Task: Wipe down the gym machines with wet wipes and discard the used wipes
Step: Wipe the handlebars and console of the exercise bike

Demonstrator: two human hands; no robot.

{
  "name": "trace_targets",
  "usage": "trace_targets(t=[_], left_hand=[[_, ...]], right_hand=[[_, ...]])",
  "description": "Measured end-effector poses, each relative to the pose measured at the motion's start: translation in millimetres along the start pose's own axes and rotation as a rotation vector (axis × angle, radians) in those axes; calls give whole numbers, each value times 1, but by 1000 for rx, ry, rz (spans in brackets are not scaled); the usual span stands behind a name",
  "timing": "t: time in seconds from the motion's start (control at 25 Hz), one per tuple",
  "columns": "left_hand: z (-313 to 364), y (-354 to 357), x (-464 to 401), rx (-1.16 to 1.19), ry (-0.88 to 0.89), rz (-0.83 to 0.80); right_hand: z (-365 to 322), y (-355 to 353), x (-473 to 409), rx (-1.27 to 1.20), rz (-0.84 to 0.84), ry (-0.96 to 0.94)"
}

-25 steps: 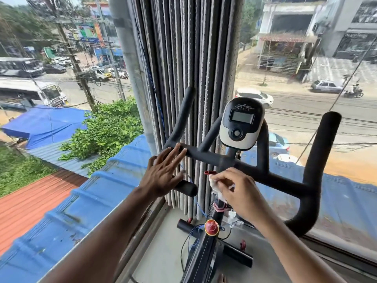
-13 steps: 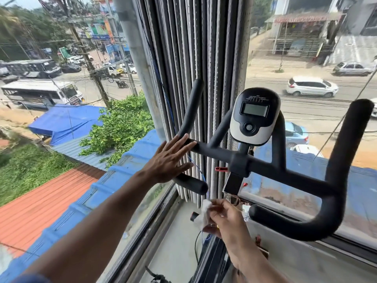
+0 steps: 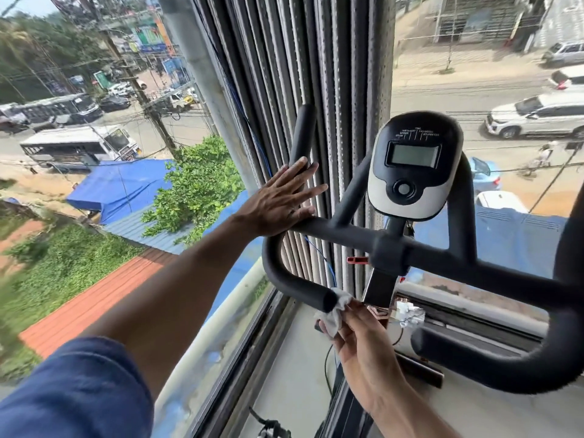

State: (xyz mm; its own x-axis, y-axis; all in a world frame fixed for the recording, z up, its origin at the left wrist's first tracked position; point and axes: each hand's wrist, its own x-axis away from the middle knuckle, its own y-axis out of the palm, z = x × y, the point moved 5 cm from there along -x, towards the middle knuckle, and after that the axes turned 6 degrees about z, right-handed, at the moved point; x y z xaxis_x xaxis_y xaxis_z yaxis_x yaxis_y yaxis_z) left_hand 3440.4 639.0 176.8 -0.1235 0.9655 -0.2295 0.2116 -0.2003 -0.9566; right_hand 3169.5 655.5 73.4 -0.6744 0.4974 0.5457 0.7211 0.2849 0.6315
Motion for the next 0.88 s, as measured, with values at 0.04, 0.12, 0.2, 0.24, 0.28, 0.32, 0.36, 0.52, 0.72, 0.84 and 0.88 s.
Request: trace_targets(t=[0.04,0.12,0.2,0.24,0.28,0.32,0.36,0.52,0.72,0.84,0.88], left_hand=[[-1,1,0,41,0,24],[-5,3,-2,76,2,60],[-7,6,-2,65,-2,83],[-7,7,-1,57,-6,93],[-7,8,-1,53,-10,100],[-7,9,0,50,-12,108],[-8,9,1,50,-16,116],[-8,8,4,73,-28,154],[-7,1,-1,33,50,132],[-15,-2,-9,-30,127,92],[-17,0,-9,-26,123,104]], right_hand=[[0,0,-1,-8,-2,4],[-1,2,-5,-4,-31,1],[-1,5,-14,20,-72,2],[0,6,-22,41,-77,13],[2,8,-30,61,-83,20],[4,13,-35,78,-94,26],[6,17,-41,94,-108,26],[8,17,-45,46,-169,51],[-1,-4,-45,3,-233,97],[-3,6,-56,104,-315,49],[-4,14,-60,117,-333,33]])
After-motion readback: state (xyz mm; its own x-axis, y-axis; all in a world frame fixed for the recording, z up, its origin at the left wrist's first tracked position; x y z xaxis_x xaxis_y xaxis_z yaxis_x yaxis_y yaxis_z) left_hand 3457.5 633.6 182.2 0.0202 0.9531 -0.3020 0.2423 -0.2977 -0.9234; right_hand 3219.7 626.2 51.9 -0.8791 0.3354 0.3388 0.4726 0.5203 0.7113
